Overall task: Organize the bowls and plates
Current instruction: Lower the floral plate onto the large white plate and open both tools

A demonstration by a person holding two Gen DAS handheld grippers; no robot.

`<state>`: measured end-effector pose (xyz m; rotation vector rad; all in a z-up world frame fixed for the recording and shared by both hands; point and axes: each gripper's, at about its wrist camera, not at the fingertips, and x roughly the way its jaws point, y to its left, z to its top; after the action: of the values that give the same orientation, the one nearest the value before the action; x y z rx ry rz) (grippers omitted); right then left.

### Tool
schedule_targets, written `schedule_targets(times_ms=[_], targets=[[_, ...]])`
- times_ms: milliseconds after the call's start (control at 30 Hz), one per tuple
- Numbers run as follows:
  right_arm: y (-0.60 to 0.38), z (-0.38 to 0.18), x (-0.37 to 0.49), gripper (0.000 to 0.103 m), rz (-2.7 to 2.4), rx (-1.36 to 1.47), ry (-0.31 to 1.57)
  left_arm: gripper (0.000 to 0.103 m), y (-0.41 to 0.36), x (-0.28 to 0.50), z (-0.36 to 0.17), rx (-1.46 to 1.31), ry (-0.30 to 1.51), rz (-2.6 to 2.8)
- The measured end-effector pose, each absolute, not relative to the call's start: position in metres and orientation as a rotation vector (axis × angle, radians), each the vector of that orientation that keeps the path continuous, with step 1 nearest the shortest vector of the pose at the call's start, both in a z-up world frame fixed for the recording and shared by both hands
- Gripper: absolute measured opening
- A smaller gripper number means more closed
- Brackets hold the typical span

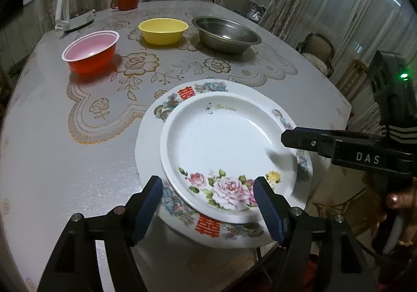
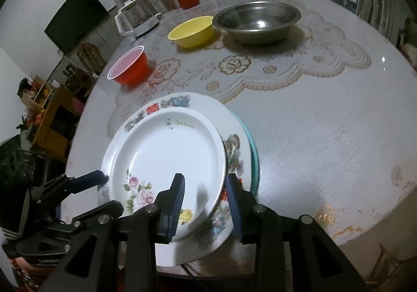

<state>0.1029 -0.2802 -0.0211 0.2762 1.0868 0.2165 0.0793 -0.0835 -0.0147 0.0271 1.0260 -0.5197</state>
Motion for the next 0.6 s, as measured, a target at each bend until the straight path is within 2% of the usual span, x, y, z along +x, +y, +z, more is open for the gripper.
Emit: schedule_targets(times_ms=[167,300,433,600], targets=[[-0.278,-0.023,0.101,0.033,0.23,0.273,1.084,0.063,-0.089,0.08,-0.018,0.062,1.016,-0.514],[-0.275,-0.022,0.097,0.033,0.229,0.264,1.096,0.063,-0.091,0.079,-0.019,0.085,1.005,-0.507],[-0.269,-0.021,0.091,0.037,0.25,0.239,1.105,0.064,-0.089,0.079,-0.019,0.061,1.017,-0.514],[-0.268,-0.021,0.087,0.037,0.267,0.247,1.119,0.068,-0.087,0.079,-0.015,0.03,1.022,-0.512]])
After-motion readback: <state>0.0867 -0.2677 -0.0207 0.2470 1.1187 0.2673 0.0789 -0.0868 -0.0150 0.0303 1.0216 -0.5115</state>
